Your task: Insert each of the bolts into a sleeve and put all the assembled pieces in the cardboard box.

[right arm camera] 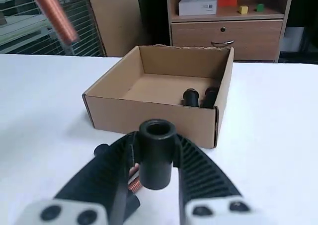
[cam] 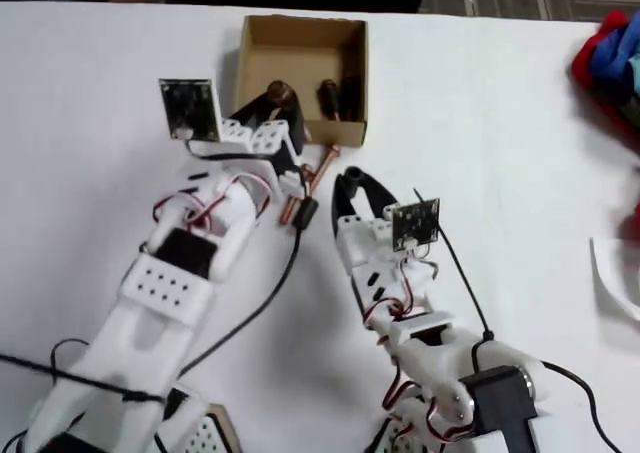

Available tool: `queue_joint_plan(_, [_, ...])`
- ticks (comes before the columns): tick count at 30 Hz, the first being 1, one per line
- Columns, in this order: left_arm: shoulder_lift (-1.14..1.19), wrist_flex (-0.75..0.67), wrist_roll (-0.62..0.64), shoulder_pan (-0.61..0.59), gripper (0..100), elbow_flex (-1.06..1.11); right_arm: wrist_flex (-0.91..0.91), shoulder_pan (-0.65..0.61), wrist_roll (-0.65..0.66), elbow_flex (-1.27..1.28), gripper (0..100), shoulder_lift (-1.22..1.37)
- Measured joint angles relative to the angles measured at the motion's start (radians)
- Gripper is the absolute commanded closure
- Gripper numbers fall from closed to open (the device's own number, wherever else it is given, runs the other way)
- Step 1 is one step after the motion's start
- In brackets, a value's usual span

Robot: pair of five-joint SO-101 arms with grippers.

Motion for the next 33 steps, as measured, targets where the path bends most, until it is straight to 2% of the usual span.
queue_joint_plan(4, [0.029, 0.02, 0.0, 0.011, 97, 0.0, 0.0, 0.0, 0.0, 0.0, 97.9, 0.0])
queue_joint_plan(9, [0.044, 0.077, -0.005, 0.081, 97, -0.017, 0.0, 0.003, 0.0, 0.0, 97.9, 0.0])
queue_joint_plan(15, [0.144, 0.077, -0.219, 0.16, 97, -0.098, 0.0, 0.002, 0.0, -0.002, 97.9, 0.0])
queue_joint_plan(18, [0.204, 0.078, -0.269, 0.176, 97, -0.152, 0.0, 0.002, 0.003, -0.002, 97.9, 0.0])
queue_joint_plan(23, [0.269, 0.08, -0.284, 0.178, 97, -0.21, 0.0, 0.002, 0.072, -0.002, 97.9, 0.0])
queue_joint_plan(33, [0.284, 0.08, -0.288, 0.178, 97, -0.218, 0.0, 0.002, 0.081, -0.002, 97.9, 0.0])
